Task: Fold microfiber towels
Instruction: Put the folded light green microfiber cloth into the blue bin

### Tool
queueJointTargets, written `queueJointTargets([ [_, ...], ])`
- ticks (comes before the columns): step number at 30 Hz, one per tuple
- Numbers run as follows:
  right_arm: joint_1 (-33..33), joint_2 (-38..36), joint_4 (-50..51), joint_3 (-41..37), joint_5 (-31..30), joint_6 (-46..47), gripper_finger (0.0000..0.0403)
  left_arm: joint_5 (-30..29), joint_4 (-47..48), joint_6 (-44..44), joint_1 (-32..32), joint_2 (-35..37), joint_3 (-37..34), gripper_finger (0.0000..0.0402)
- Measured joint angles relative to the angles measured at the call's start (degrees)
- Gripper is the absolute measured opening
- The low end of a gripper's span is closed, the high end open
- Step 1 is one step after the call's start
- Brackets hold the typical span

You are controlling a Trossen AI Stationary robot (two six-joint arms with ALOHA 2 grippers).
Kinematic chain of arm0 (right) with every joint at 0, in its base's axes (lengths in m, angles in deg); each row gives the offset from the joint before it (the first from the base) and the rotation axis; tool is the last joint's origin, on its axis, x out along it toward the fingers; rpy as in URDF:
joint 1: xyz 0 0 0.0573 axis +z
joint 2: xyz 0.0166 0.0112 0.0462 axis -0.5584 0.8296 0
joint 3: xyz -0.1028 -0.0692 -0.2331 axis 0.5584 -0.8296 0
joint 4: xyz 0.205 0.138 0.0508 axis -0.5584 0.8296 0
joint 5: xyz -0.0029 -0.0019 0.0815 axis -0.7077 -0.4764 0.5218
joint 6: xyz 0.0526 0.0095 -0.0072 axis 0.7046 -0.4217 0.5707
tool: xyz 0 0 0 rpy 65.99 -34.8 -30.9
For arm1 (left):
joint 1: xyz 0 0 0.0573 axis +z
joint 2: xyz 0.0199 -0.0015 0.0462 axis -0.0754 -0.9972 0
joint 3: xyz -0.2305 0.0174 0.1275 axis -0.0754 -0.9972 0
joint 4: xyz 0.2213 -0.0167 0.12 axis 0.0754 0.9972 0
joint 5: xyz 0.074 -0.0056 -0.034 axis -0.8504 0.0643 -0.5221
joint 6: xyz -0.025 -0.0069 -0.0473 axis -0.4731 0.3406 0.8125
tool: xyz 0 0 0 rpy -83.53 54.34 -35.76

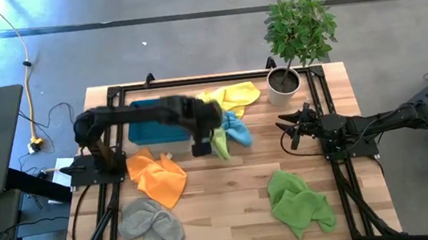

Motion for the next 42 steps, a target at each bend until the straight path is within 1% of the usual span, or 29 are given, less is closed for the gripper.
queueJointTargets([
  [3, 0.00, -0.02, 0.30, 0.00, 0.00, 0.00, 0.0149, 9.87, -0.57, 3.93, 5.12, 0.52, -0.02, 0.0001],
  [5, 0.00, 0.05, 0.44, 0.00, 0.00, 0.00, 0.0149, 14.66, -1.76, 6.38, 8.01, 0.56, -0.02, 0.0001],
  [7, 0.02, 0.07, 0.84, 0.00, 0.00, 0.00, 0.0149, 16.35, -3.06, 8.45, 10.29, 0.56, -0.02, 0.0002],
  [11, 0.01, 0.07, 0.85, 0.00, 0.00, 0.00, 0.0149, 16.58, -3.69, 12.81, 14.11, 0.56, -0.13, 0.0012],
  [14, 0.00, 0.07, 0.85, 0.00, 0.00, 0.00, 0.0149, 15.81, -3.22, 13.91, 16.70, 0.55, -0.94, 0.0018],
  [18, 0.00, 0.07, 0.86, 0.00, -0.01, 0.01, 0.0149, 13.32, -2.70, 14.00, 19.88, 0.56, -3.28, 0.0016],
  [23, 0.01, 0.07, 0.85, 0.00, -0.01, 0.00, 0.0149, 11.20, -2.10, 14.08, 22.33, 0.51, -6.70, 0.0012],
  [29, 0.01, 0.07, 0.85, 0.00, -0.02, 0.00, 0.0149, 10.82, 2.48, 12.67, 25.60, 0.53, -6.99, 0.0014],
  [33, 0.00, 0.04, 0.89, 0.00, -0.02, 0.00, 0.0149, 9.93, 5.09, 11.20, 27.14, 2.34, -7.04, 0.0012],
  [36, 0.01, 0.04, 1.10, 0.00, -0.02, 0.00, 0.0149, 7.04, 7.27, 10.48, 27.76, 3.73, -7.04, 0.0012],
  [42, 0.00, 0.04, 1.25, 0.00, -0.02, 0.00, 0.0149, -2.06, 12.59, 10.31, 27.85, 4.39, -7.05, 0.0012],
])
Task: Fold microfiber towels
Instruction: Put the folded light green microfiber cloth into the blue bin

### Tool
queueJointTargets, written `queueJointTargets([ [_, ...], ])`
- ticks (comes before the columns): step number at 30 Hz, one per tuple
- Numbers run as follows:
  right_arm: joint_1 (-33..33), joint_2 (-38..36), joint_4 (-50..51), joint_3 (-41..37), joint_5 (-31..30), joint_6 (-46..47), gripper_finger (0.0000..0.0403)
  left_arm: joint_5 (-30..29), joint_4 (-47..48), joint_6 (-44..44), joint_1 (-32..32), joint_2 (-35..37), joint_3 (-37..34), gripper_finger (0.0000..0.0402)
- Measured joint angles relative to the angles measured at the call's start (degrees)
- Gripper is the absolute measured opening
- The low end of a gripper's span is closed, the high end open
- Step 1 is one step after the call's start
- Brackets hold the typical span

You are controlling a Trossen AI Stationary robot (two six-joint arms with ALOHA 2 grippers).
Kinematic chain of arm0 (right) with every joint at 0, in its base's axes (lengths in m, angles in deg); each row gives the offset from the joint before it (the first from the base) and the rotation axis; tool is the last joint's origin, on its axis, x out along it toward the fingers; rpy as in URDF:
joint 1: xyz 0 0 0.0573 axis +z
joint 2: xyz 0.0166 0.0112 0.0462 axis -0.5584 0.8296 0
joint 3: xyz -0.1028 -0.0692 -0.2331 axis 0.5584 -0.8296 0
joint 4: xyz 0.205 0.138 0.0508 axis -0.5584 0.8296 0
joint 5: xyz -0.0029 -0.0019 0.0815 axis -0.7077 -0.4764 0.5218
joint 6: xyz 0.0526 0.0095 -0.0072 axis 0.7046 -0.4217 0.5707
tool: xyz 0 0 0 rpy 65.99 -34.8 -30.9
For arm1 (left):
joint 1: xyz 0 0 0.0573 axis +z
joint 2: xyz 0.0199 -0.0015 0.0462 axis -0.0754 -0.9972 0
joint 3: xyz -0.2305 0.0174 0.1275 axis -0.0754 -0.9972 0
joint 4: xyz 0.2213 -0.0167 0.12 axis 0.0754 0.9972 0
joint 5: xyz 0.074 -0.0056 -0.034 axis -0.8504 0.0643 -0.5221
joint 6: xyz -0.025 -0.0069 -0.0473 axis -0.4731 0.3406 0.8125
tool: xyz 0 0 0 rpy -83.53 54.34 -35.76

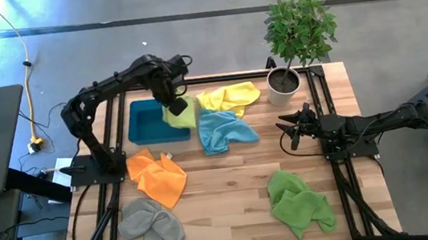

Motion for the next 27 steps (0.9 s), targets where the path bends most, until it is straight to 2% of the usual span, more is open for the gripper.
queueJointTargets([
  [4, 0.00, 0.00, 0.00, 0.00, 0.00, 0.00, 0.0149, -4.33, 0.93, -0.29, -0.54, 0.07, -2.16, 0.0012],
  [16, 0.01, 0.00, 0.00, 0.00, 0.00, 0.01, 0.0149, -7.02, -2.82, -0.93, 1.62, 0.02, -15.02, 0.0012],
  [27, 0.00, 0.00, 0.00, 0.00, -0.01, 0.01, 0.0149, -7.51, -3.94, -1.81, 2.60, 0.02, -17.46, 0.0036],
])
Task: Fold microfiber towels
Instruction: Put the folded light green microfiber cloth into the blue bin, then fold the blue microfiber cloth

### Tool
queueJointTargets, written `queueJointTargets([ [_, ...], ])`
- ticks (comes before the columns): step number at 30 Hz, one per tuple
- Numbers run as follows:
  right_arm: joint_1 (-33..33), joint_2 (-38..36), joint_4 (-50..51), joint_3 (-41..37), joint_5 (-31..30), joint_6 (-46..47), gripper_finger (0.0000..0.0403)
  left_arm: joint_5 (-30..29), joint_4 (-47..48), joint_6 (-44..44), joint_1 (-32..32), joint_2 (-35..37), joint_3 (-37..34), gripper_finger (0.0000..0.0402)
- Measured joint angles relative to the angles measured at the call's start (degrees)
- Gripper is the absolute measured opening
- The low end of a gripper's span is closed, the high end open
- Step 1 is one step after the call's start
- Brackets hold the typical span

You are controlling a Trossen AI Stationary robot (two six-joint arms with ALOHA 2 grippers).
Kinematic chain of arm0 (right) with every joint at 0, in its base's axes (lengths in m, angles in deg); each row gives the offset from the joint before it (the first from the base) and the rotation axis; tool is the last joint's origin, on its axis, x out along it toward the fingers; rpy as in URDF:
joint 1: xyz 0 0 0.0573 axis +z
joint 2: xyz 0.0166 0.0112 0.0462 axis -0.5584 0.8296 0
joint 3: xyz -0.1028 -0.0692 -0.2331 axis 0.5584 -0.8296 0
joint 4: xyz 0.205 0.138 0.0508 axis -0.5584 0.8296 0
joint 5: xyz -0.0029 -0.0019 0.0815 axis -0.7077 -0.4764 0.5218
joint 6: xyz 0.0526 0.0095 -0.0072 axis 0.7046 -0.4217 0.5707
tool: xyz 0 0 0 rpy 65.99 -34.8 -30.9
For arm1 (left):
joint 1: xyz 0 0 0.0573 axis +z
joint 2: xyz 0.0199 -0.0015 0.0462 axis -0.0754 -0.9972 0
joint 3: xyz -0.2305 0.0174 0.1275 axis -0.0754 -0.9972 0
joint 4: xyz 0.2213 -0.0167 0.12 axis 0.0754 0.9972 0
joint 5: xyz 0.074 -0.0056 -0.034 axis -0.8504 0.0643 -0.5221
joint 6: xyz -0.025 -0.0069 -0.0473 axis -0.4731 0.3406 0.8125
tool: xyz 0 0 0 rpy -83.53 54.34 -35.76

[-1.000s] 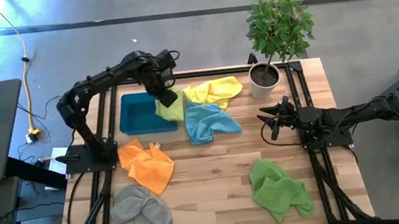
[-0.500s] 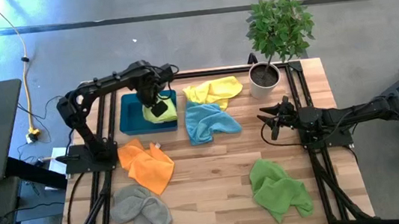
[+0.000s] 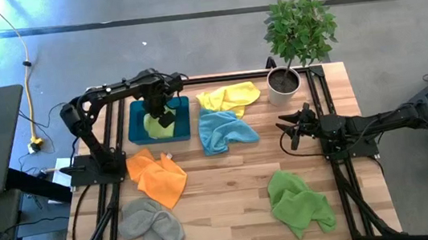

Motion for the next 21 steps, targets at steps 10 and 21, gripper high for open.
queueJointTargets([
  [10, -0.01, 0.00, 0.00, 0.00, 0.01, 0.00, 0.0149, 0.67, -0.04, -0.98, 0.00, 0.27, 0.00, 0.0108],
  [21, 0.00, 0.02, 0.00, 0.00, 0.00, -0.01, 0.0149, 0.68, -4.02, -1.03, -3.17, 7.72, 0.00, 0.0140],
])
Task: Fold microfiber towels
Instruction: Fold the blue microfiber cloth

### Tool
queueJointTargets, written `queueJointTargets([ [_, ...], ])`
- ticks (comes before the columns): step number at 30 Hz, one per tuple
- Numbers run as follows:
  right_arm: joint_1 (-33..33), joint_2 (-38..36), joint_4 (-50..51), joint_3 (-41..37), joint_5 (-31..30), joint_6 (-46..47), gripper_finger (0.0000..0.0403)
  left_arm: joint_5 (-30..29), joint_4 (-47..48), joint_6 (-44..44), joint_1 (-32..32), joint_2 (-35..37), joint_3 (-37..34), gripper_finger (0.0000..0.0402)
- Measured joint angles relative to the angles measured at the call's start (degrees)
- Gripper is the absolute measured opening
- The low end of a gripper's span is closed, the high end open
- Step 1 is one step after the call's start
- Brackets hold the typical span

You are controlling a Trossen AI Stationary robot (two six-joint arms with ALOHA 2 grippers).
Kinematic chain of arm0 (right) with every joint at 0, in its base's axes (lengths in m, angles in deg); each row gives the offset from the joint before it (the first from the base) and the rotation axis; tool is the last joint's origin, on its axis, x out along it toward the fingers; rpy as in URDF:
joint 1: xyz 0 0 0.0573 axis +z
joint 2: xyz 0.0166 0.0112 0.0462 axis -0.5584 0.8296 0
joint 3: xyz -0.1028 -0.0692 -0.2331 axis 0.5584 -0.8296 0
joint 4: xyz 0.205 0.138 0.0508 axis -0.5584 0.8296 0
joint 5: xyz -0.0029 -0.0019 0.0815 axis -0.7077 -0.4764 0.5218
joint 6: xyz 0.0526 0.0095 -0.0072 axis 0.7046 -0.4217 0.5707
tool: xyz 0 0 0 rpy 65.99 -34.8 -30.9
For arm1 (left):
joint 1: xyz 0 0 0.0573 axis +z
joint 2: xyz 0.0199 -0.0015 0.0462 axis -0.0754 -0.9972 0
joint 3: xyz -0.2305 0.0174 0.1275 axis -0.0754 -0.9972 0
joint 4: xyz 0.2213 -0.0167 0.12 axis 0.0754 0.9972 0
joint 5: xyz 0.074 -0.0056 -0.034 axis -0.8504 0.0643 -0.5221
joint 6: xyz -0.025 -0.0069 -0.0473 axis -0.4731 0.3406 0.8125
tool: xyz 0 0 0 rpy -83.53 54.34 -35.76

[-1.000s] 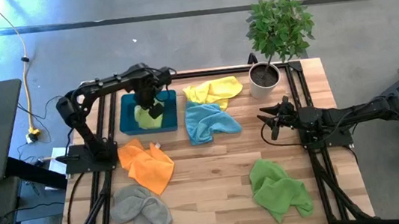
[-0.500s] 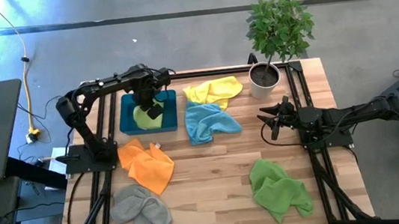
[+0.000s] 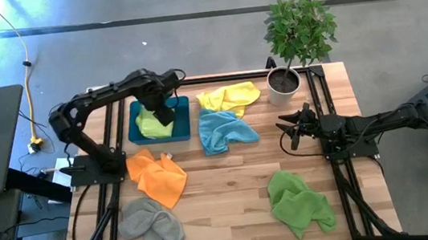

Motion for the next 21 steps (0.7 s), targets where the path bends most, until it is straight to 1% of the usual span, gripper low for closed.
queueJointTargets([
  [4, 0.01, -0.01, 0.00, 0.00, 0.00, 0.00, 0.0149, 2.53, -5.84, -1.48, -5.46, 2.49, 0.04, 0.0140],
  [8, 0.01, -0.02, 0.00, -0.02, -0.01, 0.00, 0.0149, 6.43, -13.62, -3.16, -13.10, 2.73, 0.04, 0.0140],
  [10, 0.01, 0.00, 0.00, 0.00, -0.01, 0.02, 0.0149, 7.35, -17.47, -4.81, -17.58, 2.55, 0.04, 0.0140],
  [14, 0.01, -0.02, 0.02, 0.00, -0.01, 0.00, 0.0149, 7.19, -24.98, -10.06, -26.36, 1.77, 0.00, 0.0140],
  [17, 0.00, 0.00, 0.02, 0.00, 0.00, 0.02, 0.0149, 6.74, -32.91, -15.15, -31.88, 0.33, 0.12, 0.0140],
  [21, 0.00, 0.02, 0.02, -0.02, 0.01, 0.00, 0.0149, 5.07, -40.74, -17.97, -35.00, -3.26, 0.20, 0.0140],
])
